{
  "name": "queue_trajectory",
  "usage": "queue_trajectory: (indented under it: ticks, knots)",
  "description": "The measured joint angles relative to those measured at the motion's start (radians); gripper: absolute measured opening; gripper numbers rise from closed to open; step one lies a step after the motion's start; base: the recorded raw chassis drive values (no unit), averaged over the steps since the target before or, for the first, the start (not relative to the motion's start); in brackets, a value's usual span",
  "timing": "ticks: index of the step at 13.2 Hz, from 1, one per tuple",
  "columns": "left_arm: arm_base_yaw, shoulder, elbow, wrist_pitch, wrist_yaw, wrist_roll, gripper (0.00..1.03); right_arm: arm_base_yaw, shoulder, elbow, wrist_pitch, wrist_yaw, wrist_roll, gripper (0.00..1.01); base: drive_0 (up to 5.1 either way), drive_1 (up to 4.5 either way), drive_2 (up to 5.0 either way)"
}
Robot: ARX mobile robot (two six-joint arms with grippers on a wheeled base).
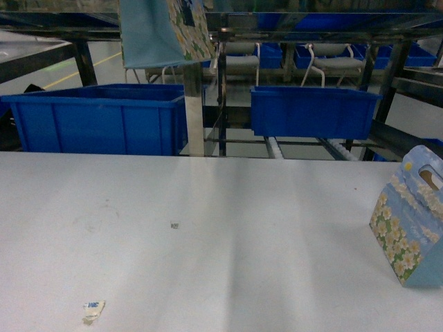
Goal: Move flower gift bag to table near conveyor
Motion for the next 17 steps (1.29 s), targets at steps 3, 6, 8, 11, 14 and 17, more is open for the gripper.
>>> queue_trajectory:
  ticks: [3,6,8,11,14,17]
  knots:
    - [0.042,0.115,-0.024,0.182,-0.119,-0.009,0.02,0.000,0.000,0.000,0.001,0.000,0.000,0.98,0.0,0.00,0.0]
    - [0.087,0.288,-0.144,0.450,-0.243,0.022,0.02,0.000,0.000,0.000,0.001,0.000,0.000,0.98,0.0,0.00,0.0]
    - [0.099,0.371,-0.216,0.583,-0.274,0.025,0.02,0.000,0.000,0.000,0.001,0.000,0.000,0.98,0.0,0.00,0.0]
    - [0.068,0.496,-0.303,0.685,-0.290,-0.013,0.02,0.000,0.000,0.000,0.001,0.000,0.000,0.98,0.0,0.00,0.0]
    - [0.057,0.578,-0.297,0.719,-0.290,-0.071,0.02,0.000,0.000,0.000,0.001,0.000,0.000,0.98,0.0,0.00,0.0]
    - [0.060,0.666,-0.287,0.721,-0.281,-0.077,0.02,0.000,0.000,0.000,0.001,0.000,0.000,0.98,0.0,0.00,0.0]
